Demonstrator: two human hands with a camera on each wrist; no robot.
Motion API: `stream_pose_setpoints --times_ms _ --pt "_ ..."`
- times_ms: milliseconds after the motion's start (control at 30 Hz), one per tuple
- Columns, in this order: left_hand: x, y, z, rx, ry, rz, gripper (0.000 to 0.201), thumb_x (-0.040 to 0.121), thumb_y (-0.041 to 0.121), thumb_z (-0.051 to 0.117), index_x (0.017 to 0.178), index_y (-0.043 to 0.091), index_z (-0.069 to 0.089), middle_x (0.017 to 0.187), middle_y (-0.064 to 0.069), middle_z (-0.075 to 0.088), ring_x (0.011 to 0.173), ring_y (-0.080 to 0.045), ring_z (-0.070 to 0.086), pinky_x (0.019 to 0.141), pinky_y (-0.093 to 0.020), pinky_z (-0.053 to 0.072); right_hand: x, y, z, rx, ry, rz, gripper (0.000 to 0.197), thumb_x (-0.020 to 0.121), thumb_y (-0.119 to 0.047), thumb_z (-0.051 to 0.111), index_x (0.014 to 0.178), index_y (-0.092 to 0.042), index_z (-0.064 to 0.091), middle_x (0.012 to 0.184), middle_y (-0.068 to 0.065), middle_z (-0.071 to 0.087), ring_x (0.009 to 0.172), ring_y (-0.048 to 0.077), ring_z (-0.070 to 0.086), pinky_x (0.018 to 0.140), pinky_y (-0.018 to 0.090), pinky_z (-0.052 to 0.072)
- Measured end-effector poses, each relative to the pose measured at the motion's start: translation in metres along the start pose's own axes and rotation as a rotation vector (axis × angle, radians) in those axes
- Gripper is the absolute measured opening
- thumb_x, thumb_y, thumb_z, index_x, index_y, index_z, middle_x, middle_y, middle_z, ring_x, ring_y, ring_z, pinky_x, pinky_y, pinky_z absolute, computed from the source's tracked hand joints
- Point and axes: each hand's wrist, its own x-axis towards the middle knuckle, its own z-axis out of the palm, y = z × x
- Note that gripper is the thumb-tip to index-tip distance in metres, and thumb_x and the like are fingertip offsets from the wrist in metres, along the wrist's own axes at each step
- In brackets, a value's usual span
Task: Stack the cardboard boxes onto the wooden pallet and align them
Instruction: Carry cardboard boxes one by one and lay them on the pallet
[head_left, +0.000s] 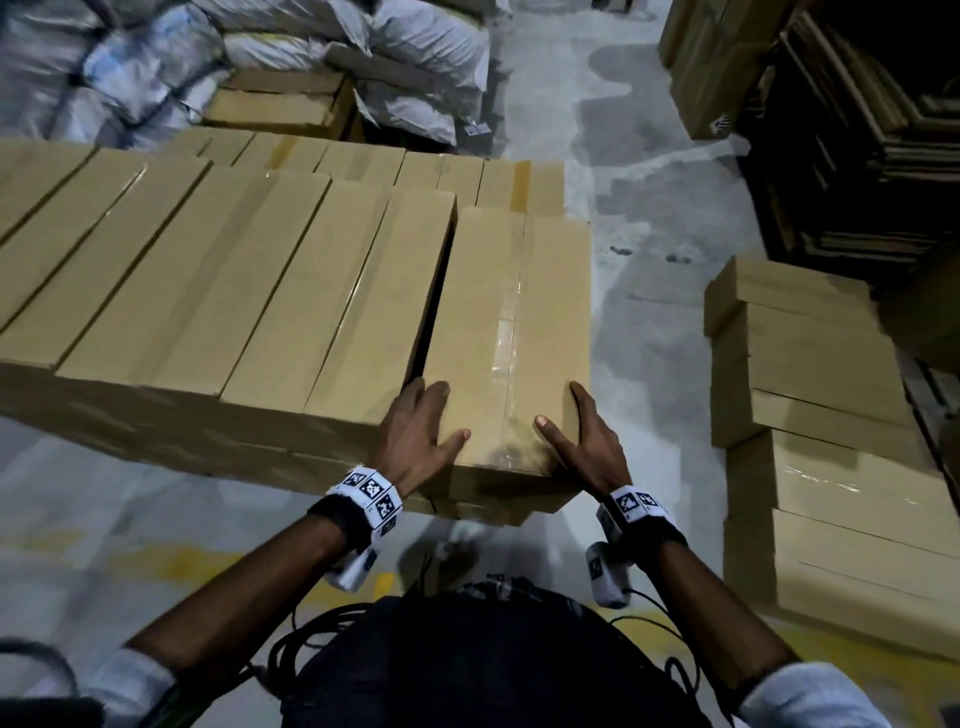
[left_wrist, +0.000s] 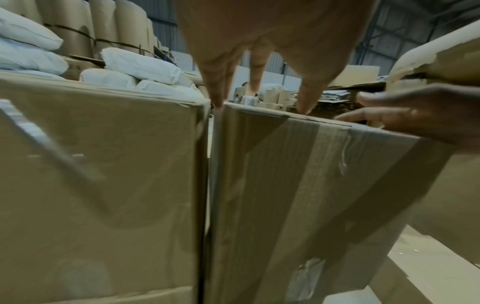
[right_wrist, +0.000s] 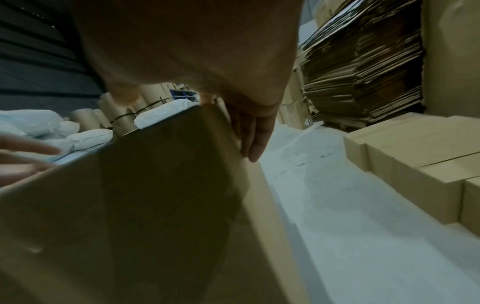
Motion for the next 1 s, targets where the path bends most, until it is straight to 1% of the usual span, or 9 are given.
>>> stream_pose_setpoints --times_ms 100,200,267,333,433,500,600,700,1000 --pt "-0.011 -0.024 -0.007 0.099 0.072 0.158 0.089 0.08 0.073 0.068 0.151 0.026 0.045 0.164 -0.01 0.032 0.151 -0.032 0.03 0.121 -0.051 0.032 -0.008 0.014 -0.011 -0.013 -0.06 -0.046 0.11 0.074 -0.084 0.065 0.161 -0.041 0.012 0.167 -0.004 0.031 0.146 0.03 0.041 0.116 0.05 0.04" --pt "-0.014 -0.048 -0.021 0.278 0.024 0.216 0.111 0.065 0.092 0.059 0.158 0.037 0.031 0.171 -0.003 0.02 0.158 -0.028 0.015 0.125 -0.057 0.017 -0.02 0.031 -0.015 -0.095 -0.15 -0.123 0.126 0.061 -0.088 0.073 0.16 -0.049 0.005 0.169 -0.012 0.021 0.149 0.022 0.035 0.116 0.05 0.041" --pt "-0.011 -0.062 -0.027 0.399 -0.065 0.194 0.12 0.063 0.091 0.063 0.161 0.043 0.015 0.174 0.004 0.004 0.16 -0.024 0.003 0.127 -0.056 0.007 -0.025 0.039 -0.014 -0.153 -0.185 -0.161 0.131 0.061 -0.077 0.084 0.16 -0.051 0.001 0.17 -0.018 0.016 0.15 0.018 0.032 0.115 0.048 0.043" --pt "-0.005 -0.072 -0.028 0.461 -0.132 0.161 0.121 0.069 0.082 0.07 0.163 0.044 0.005 0.173 0.009 -0.007 0.16 -0.022 -0.004 0.127 -0.053 0.002 -0.025 0.041 -0.012 -0.219 -0.173 -0.195 0.131 0.067 -0.056 0.092 0.16 -0.052 -0.001 0.17 -0.017 0.016 0.149 0.02 0.035 0.111 0.047 0.046" --pt "0.0 -0.076 -0.029 0.482 -0.154 0.127 0.117 0.076 0.074 0.073 0.164 0.041 0.004 0.172 0.011 -0.013 0.16 -0.023 -0.003 0.127 -0.054 0.006 -0.021 0.037 -0.01 -0.282 -0.148 -0.211 0.126 0.076 -0.026 0.09 0.16 -0.05 0.0 0.17 -0.009 0.02 0.146 0.029 0.04 0.105 0.05 0.049" --pt "0.001 -0.075 -0.028 0.476 -0.146 0.11 0.117 0.075 0.071 0.075 0.164 0.04 0.006 0.172 0.012 -0.01 0.16 -0.023 0.0 0.126 -0.054 0.008 -0.017 0.037 -0.009 -0.291 -0.15 -0.21 0.125 0.078 -0.02 0.088 0.16 -0.051 -0.001 0.17 -0.007 0.021 0.145 0.031 0.041 0.104 0.052 0.049" --pt "0.002 -0.072 -0.03 0.428 -0.121 0.082 0.119 0.075 0.063 0.081 0.165 0.038 0.007 0.172 0.014 0.001 0.159 -0.021 0.008 0.125 -0.051 0.013 -0.01 0.037 -0.009 -0.289 -0.147 -0.237 0.125 0.079 -0.02 0.087 0.158 -0.056 -0.003 0.17 -0.007 0.023 0.144 0.032 0.043 0.102 0.052 0.051" --pt "0.005 -0.071 -0.036 0.422 -0.108 0.08 0.114 0.077 0.057 0.083 0.165 0.035 0.014 0.171 0.015 0.009 0.158 -0.02 0.014 0.123 -0.049 0.019 -0.004 0.032 -0.009 -0.276 -0.144 -0.263 0.122 0.079 -0.021 0.086 0.159 -0.054 -0.001 0.168 -0.005 0.028 0.142 0.034 0.045 0.102 0.053 0.05" --pt "0.008 -0.074 -0.033 0.437 -0.098 0.062 0.101 0.084 0.056 0.077 0.163 0.038 0.017 0.17 0.017 0.012 0.156 -0.019 0.018 0.12 -0.047 0.023 0.003 0.026 -0.008 -0.274 -0.153 -0.232 0.119 0.081 -0.023 0.085 0.158 -0.054 0.0 0.162 0.005 0.039 0.134 0.039 0.051 0.1 0.055 0.05"
